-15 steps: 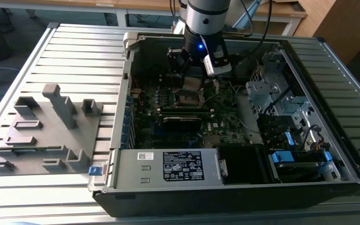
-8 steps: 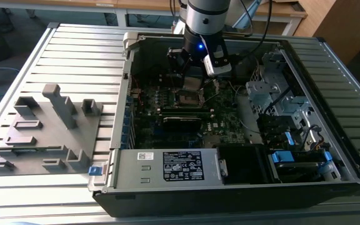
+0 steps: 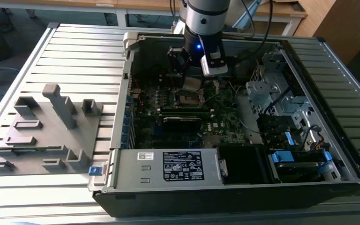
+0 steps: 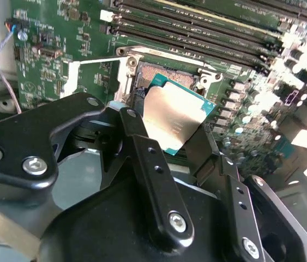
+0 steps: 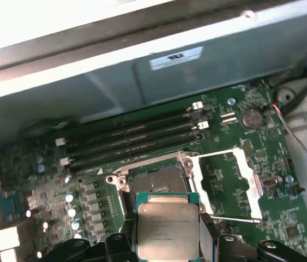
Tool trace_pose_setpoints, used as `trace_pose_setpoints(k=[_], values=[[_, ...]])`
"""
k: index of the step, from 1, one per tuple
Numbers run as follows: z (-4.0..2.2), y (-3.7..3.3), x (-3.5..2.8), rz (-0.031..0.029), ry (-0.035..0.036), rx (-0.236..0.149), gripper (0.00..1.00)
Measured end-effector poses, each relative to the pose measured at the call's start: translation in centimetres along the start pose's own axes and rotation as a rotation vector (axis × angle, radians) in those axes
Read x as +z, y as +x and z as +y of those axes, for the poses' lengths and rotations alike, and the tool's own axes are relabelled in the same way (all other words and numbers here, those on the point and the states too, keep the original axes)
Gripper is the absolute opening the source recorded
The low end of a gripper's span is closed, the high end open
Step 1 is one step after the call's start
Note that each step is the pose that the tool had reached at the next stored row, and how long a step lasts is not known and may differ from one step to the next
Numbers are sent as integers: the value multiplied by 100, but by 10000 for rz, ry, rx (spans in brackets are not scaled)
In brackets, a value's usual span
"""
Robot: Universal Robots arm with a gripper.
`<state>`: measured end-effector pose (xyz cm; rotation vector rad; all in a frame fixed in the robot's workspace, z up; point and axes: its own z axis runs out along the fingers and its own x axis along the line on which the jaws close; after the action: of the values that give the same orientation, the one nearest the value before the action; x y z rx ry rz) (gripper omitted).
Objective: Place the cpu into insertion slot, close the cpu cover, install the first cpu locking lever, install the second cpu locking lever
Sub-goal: 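Place the cpu into insertion slot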
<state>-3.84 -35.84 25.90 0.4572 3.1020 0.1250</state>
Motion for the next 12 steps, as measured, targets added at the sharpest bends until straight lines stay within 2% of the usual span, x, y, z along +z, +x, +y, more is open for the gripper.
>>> trace_pose_setpoints(k=[10,12], values=[[-1,0,15,-142,-14,1794,54],[-2,0,15,-157,-16,1994,54]])
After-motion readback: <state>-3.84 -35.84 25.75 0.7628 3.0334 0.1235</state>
